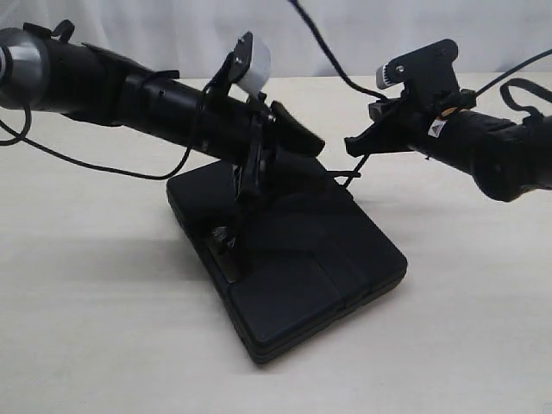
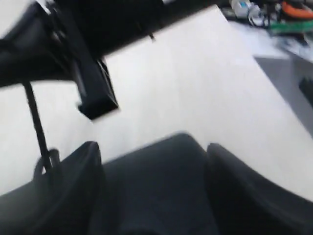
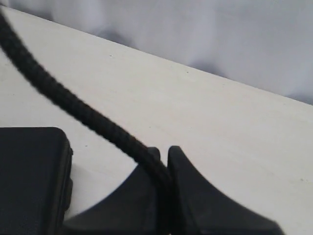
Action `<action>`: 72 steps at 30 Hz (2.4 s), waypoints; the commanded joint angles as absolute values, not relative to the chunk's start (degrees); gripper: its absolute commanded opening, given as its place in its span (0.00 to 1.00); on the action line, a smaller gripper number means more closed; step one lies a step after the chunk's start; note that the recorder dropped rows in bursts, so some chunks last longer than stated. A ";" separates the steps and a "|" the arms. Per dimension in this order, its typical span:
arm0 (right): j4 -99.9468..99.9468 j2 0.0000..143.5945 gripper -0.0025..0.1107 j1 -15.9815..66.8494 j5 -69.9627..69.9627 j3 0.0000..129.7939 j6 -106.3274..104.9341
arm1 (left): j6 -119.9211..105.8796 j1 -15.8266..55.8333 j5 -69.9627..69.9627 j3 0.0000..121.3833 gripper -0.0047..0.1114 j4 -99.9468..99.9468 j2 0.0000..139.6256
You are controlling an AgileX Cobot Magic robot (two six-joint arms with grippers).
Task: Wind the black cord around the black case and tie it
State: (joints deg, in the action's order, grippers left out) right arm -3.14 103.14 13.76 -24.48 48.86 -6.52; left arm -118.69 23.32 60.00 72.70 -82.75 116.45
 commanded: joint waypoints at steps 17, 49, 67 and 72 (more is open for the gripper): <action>2.61 93.06 0.06 12.74 -20.71 48.23 -9.88 | -112.17 23.33 46.88 72.78 0.04 -57.70 116.98; 8.15 88.72 0.06 -12.98 -18.57 41.02 -6.08 | -92.63 23.33 40.86 72.78 0.04 -39.26 117.42; 3.94 80.18 0.67 -13.85 -0.87 43.18 -3.78 | -93.10 23.33 39.37 72.78 0.32 -46.70 115.86; -2.44 79.71 0.64 -4.67 6.04 43.71 -12.34 | -94.86 23.33 40.98 72.78 0.32 -49.68 114.51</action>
State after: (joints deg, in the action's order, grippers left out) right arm -0.48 78.83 -9.89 4.31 43.61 -6.58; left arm -93.55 23.31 40.02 73.01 -47.78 115.41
